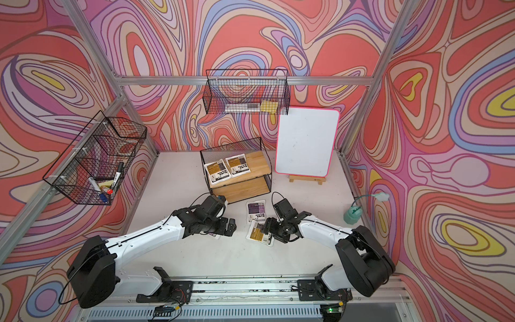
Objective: Place the bagged coffee beans on the shelf by color
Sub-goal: Move the bagged coffee beans to the center of the board.
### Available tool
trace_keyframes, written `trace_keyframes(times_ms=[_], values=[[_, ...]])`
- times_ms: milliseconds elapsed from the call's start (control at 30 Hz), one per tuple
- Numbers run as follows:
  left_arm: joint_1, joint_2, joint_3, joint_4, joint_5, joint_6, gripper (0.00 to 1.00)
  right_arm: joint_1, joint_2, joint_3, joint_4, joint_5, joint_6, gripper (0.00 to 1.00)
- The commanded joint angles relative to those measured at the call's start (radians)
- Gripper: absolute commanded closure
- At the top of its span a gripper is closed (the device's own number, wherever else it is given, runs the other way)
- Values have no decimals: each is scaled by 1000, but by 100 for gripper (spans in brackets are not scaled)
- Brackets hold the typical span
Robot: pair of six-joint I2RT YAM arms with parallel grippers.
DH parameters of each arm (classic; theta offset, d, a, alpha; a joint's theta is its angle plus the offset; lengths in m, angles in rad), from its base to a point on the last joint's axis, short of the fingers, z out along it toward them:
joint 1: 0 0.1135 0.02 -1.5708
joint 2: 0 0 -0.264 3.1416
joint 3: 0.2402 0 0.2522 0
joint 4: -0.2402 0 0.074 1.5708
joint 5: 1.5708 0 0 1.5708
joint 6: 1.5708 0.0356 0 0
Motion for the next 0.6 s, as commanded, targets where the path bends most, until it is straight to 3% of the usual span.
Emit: trace_keyframes(times_ms=[0,200,567], values=[[-7,-16,-16,4,-18,-2,1,63,85,44,95,-28,42,28],[-7,-13,-18,-6,-33,-8,1,125,159,123,102,-26,34,28],[-8,70,4,-28,-139,-2,1,116,56,-8,153,-16,66,28]])
